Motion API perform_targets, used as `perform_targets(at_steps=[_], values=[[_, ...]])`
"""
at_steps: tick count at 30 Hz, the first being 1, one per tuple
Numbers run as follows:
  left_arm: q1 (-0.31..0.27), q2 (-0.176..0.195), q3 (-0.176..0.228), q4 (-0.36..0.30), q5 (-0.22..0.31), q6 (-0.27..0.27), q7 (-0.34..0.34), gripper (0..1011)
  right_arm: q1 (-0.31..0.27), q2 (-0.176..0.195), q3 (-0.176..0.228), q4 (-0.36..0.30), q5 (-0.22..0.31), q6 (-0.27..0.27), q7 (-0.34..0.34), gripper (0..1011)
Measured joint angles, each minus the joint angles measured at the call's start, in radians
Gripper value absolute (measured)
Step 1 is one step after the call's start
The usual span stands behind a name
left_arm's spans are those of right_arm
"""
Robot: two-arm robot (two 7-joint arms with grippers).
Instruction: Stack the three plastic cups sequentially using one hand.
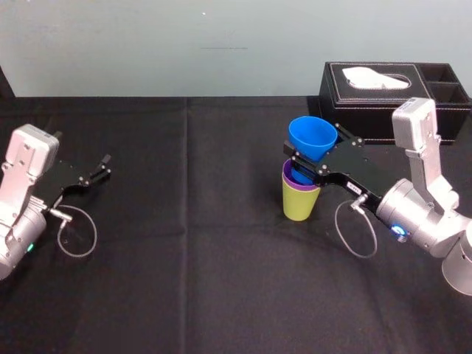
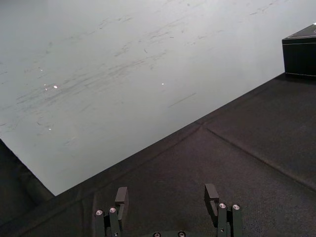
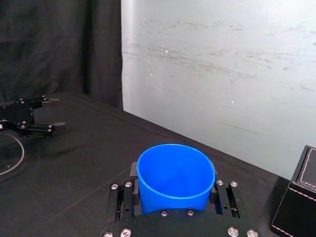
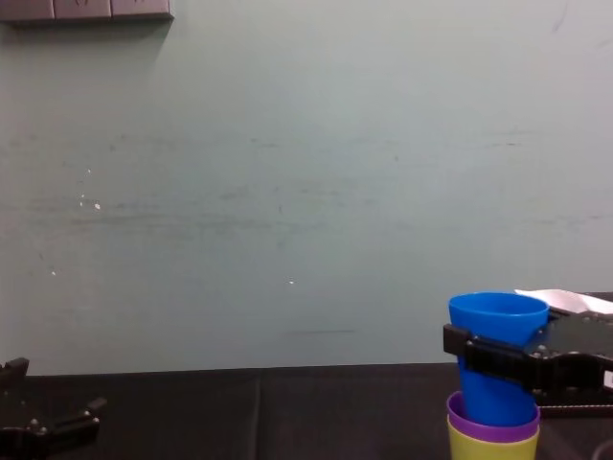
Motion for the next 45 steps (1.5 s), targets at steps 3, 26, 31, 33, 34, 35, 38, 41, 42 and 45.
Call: perform_targets(at_steps=[3, 26, 31, 33, 34, 35, 38, 41, 42, 45], values=[[0.0, 0.0, 0.0, 0.0, 0.0, 0.0, 0.0, 1011, 0.003, -0.003, -0.002, 0.009, -0.003, -0.002, 0.001, 743], [0.0, 0.0, 0.0, 0.0, 0.0, 0.0, 0.0, 1011, 0.002, -0.015, -0.013, 0.047, -0.046, -0.011, -0.003, 743], [0.0, 0.0, 0.0, 0.0, 0.0, 0.0, 0.0, 1011, 0.001, -0.02, -0.013, 0.056, -0.05, -0.011, -0.005, 743], [0.0, 0.0, 0.0, 0.0, 0.0, 0.0, 0.0, 1011, 0.0, -0.022, -0.012, 0.058, -0.054, -0.01, -0.007, 743], [0.0, 0.0, 0.0, 0.0, 0.0, 0.0, 0.0, 1011, 0.0, -0.022, -0.012, 0.058, -0.054, -0.01, -0.007, 743], [0.0, 0.0, 0.0, 0.0, 0.0, 0.0, 0.0, 1011, 0.0, -0.022, -0.012, 0.058, -0.054, -0.01, -0.007, 743], [0.0, 0.0, 0.0, 0.0, 0.0, 0.0, 0.0, 1011, 0.0, -0.022, -0.012, 0.058, -0.053, -0.01, -0.007, 743], [0.0, 0.0, 0.0, 0.0, 0.0, 0.0, 0.0, 1011, 0.0, -0.022, -0.011, 0.058, -0.053, -0.01, -0.008, 743], [0.0, 0.0, 0.0, 0.0, 0.0, 0.0, 0.0, 1011, 0.0, -0.022, -0.011, 0.058, -0.053, -0.01, -0.008, 743], [0.0, 0.0, 0.0, 0.0, 0.0, 0.0, 0.0, 1011, 0.0, -0.021, -0.011, 0.057, -0.052, -0.01, -0.008, 781]])
